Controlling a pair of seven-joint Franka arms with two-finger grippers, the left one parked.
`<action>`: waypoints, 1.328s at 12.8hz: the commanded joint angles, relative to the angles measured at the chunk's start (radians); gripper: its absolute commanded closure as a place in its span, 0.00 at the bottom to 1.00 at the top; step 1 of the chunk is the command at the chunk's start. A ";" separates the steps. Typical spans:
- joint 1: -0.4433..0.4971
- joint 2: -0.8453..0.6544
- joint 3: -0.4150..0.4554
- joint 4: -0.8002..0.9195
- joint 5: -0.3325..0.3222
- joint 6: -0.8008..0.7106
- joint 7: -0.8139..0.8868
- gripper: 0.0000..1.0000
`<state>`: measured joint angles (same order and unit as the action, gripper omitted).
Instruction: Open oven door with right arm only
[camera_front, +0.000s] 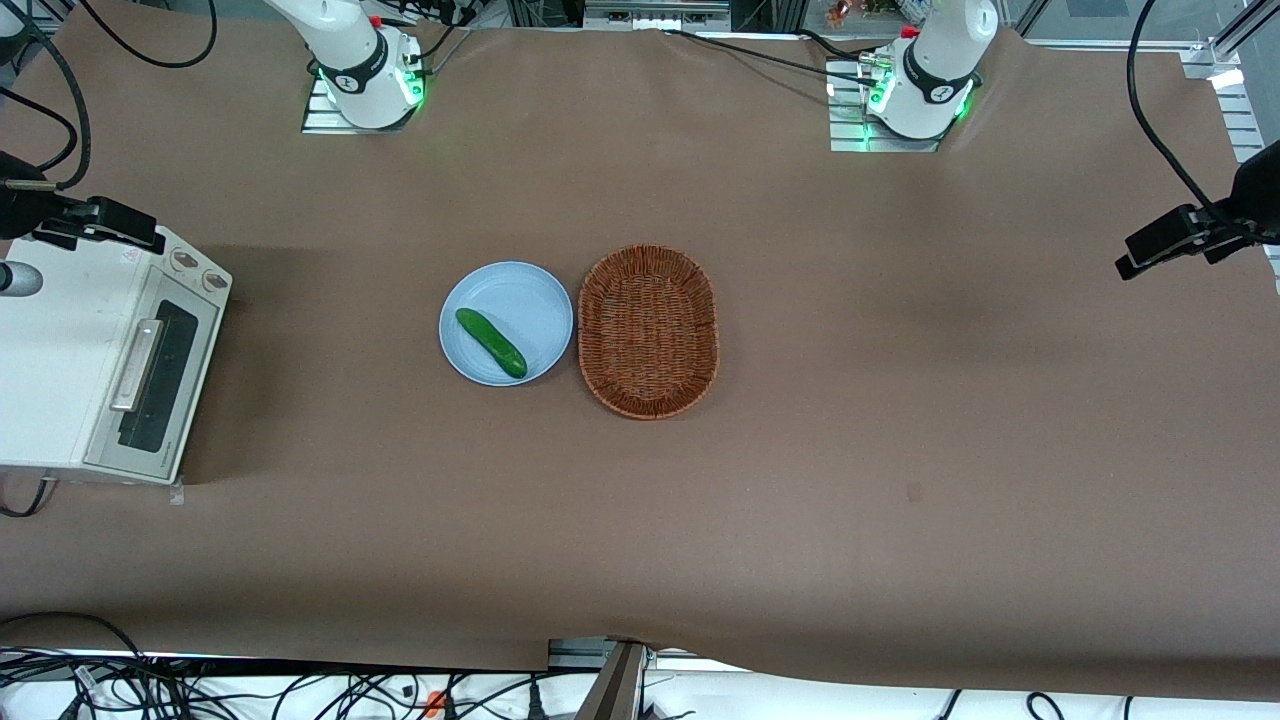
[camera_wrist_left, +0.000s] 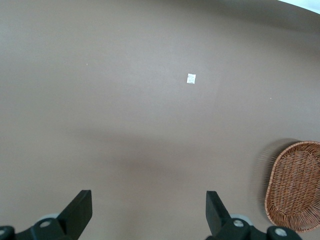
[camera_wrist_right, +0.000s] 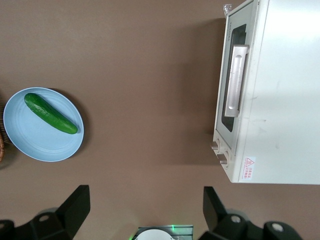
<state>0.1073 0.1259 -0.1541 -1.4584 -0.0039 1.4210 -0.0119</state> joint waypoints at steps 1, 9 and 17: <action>-0.011 0.005 0.010 0.007 0.019 -0.036 -0.008 0.00; -0.006 0.102 0.011 -0.011 0.015 -0.086 -0.007 0.00; -0.005 0.239 0.010 -0.011 -0.017 -0.070 -0.046 0.55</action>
<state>0.1079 0.3427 -0.1495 -1.4767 -0.0064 1.3511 -0.0183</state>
